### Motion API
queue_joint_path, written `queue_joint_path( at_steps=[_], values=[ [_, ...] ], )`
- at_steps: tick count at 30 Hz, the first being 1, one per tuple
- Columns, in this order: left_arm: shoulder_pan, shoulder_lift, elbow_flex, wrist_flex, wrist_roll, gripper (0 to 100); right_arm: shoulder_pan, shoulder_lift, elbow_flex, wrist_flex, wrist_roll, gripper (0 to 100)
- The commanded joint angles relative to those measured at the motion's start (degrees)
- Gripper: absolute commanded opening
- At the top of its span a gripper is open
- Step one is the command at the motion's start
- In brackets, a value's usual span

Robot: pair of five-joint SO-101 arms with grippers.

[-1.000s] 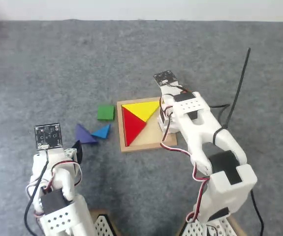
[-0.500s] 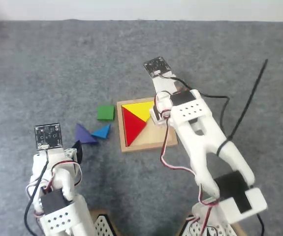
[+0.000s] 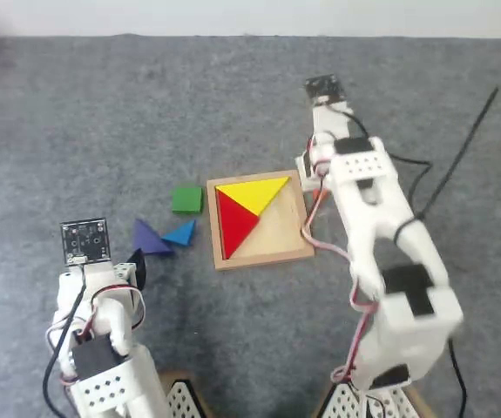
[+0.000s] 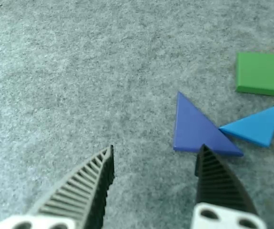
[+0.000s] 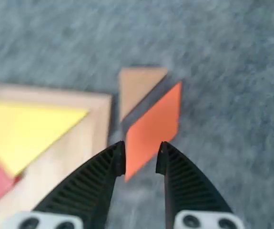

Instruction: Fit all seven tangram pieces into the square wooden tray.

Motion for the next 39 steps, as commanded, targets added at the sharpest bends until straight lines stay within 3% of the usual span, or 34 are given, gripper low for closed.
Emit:
queue_joint_path(
  at_steps=[1, 7, 16, 23, 27, 33, 35, 39],
  values=[
    [0.26, -0.97, -1.27, 0.18, 0.44, 27, 1.98, 7.25, -12.84, -0.92, -1.14, 13.0],
    [0.26, -0.97, -1.27, 0.18, 0.44, 27, 1.36, 16.48, -23.82, 5.41, -1.23, 13.0],
    [0.26, -0.97, -1.27, 0.18, 0.44, 27, 2.95, 16.13, -24.88, 12.97, -1.49, 13.0],
    [0.26, -0.97, -1.27, 0.18, 0.44, 27, 1.98, 7.25, -24.62, 17.54, -10.20, 13.1],
    [0.26, -0.97, -1.27, 0.18, 0.35, 27, -0.66, 9.71, -23.74, 18.68, -15.91, 14.5],
    [0.26, -0.88, -1.27, 0.26, -1.85, 27, -3.12, 16.57, -24.09, 16.92, -29.36, 32.2],
    [0.26, -0.88, -1.27, 0.26, -1.85, 27, -3.12, 16.92, -24.18, 15.87, -30.86, 35.1],
    [0.26, -0.88, -1.27, 0.26, -1.85, 27, -2.86, 17.01, -24.18, 14.90, -31.12, 31.4]
  ],
)
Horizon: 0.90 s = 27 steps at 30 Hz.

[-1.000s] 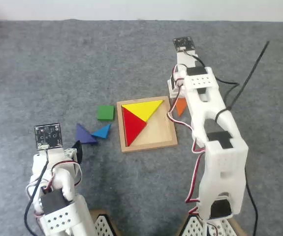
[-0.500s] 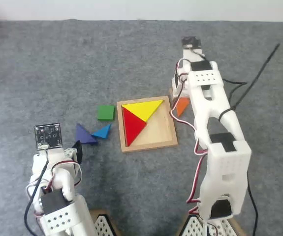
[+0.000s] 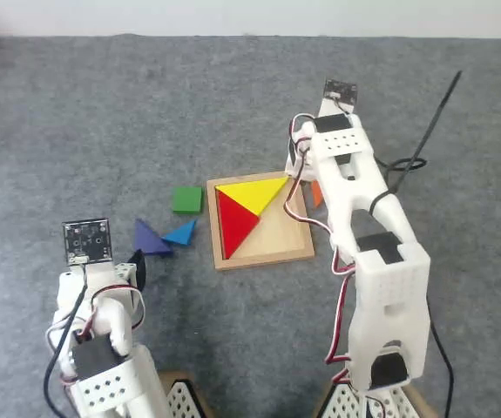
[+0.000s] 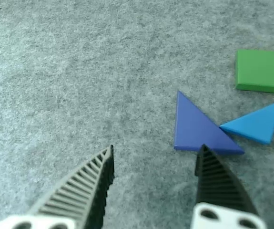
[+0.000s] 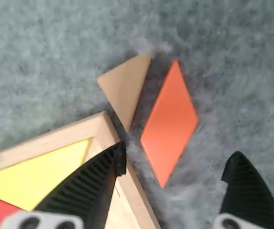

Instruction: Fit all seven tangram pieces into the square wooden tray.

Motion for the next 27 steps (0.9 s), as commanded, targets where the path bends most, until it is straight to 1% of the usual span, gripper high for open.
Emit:
queue_joint_path(
  at_steps=[1, 5, 10, 13, 16, 21, 25, 27],
  values=[
    [0.26, -0.88, -1.27, 0.26, -0.53, 27, -0.13, -0.48, -2.02, -1.89, -1.05, 30.2],
    [0.26, -0.88, -1.27, 0.26, -0.53, 27, 1.36, -0.13, -1.76, -3.91, -1.41, 25.8],
    [0.26, -0.88, -1.27, 0.26, -0.53, 27, 2.33, 2.07, -1.85, -4.09, -8.53, 21.5],
    [0.26, -0.88, -1.27, 0.26, -0.53, 27, 2.42, 3.30, -2.11, -4.44, -10.37, 19.9],
    [0.26, -0.88, -1.27, 0.26, -0.53, 27, 2.77, 3.74, -2.11, -5.76, -10.37, 19.9],
    [0.26, -0.88, -1.27, 0.26, -0.53, 27, 4.62, 3.82, -1.93, -5.05, -10.37, 19.8],
    [0.26, -0.88, -1.27, 0.26, -0.53, 27, 5.58, 3.82, -1.93, -1.80, -10.02, 19.5],
    [0.26, -0.88, -1.27, 0.26, -0.53, 27, 5.76, 3.82, -1.93, 0.04, -9.93, 16.5]
  ],
)
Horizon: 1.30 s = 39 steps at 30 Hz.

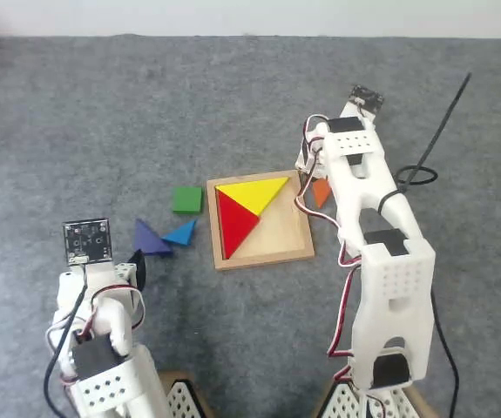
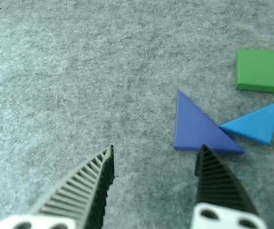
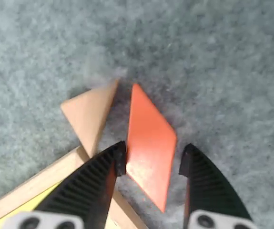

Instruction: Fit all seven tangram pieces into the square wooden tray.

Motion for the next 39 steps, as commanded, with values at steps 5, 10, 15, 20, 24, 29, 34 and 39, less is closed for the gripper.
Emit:
queue_joint_path(
  at_steps=[5, 10, 15, 20, 24, 29, 34, 39],
  values=[
    [0.26, -0.88, -1.27, 0.26, -0.53, 27, 2.15, -0.13, -1.76, 4.62, 0.00, 7.9],
    [0.26, -0.88, -1.27, 0.26, -0.53, 27, 1.80, -0.57, -1.76, 5.41, 7.03, 4.7],
    [0.26, -0.88, -1.27, 0.26, -0.53, 27, 1.45, -2.33, -1.93, 6.11, 35.16, 4.7],
    [0.26, -0.88, -1.27, 0.26, -0.53, 27, -0.40, -4.09, -4.75, 10.42, 48.35, 4.5],
    [0.26, -0.88, -1.27, 0.26, -0.53, 27, -3.47, -4.44, -10.20, 14.73, 48.00, 4.5],
    [0.26, -0.88, -1.27, 0.26, -0.53, 27, -7.43, -4.44, -15.03, 19.12, 38.51, 4.4],
    [0.26, -0.88, -1.27, 0.26, -0.53, 27, -11.82, -4.09, -16.26, 23.87, 26.46, 4.6],
    [0.26, -0.88, -1.27, 0.26, -0.53, 27, -15.25, -3.91, -16.09, 24.75, 8.00, 4.8]
  ],
)
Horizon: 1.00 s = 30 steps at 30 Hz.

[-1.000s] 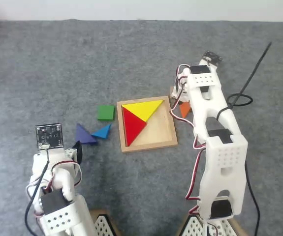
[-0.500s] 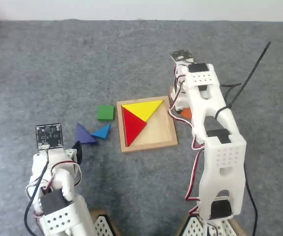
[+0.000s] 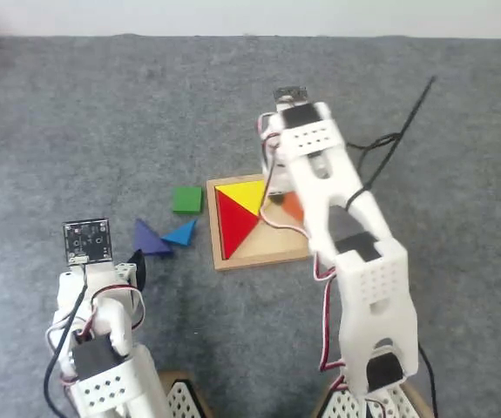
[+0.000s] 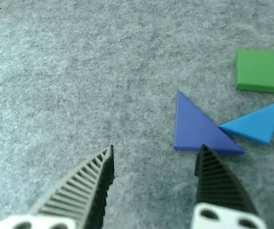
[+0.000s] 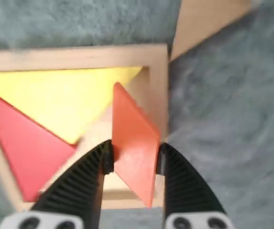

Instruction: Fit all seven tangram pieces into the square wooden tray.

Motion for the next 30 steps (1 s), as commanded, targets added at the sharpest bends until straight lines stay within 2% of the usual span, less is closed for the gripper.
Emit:
queue_joint_path(
  at_steps=[1, 5, 8, 14, 17, 20, 22, 25, 28, 30],
  values=[
    [0.26, -0.88, -1.27, 0.26, -0.53, 27, -3.21, -3.56, -3.08, 1.10, -13.45, 4.8],
    [0.26, -0.88, -1.27, 0.26, -0.53, 27, -3.82, -2.77, -2.99, 1.10, -19.43, 4.8],
    [0.26, -0.88, -1.27, 0.26, -0.53, 27, -3.82, 0.40, -2.99, 1.10, -20.57, 4.8],
    [0.26, -0.88, -1.27, 0.26, -0.53, 27, -3.56, 3.47, -3.43, 1.27, -19.87, 4.4],
    [0.26, -0.88, -1.27, 0.26, -0.53, 27, -2.77, 0.13, -3.43, 2.42, -14.68, 4.3],
    [0.26, -0.88, -1.27, 0.26, -0.53, 27, -1.36, -4.18, -3.43, 4.18, -7.91, 4.3],
    [0.26, -0.88, -1.27, 0.26, -0.53, 27, -0.66, -6.55, -3.43, 5.41, -0.88, 4.3],
    [0.26, -0.88, -1.27, 0.26, -0.53, 27, -0.57, -7.96, -3.25, 6.46, 14.68, 4.6],
    [0.26, -0.88, -1.27, 0.26, -0.53, 27, -1.89, -6.73, -3.34, 6.37, 35.96, 4.7],
    [0.26, -0.88, -1.27, 0.26, -0.53, 27, -2.77, -5.32, -3.34, 8.13, 47.56, 4.7]
  ],
)
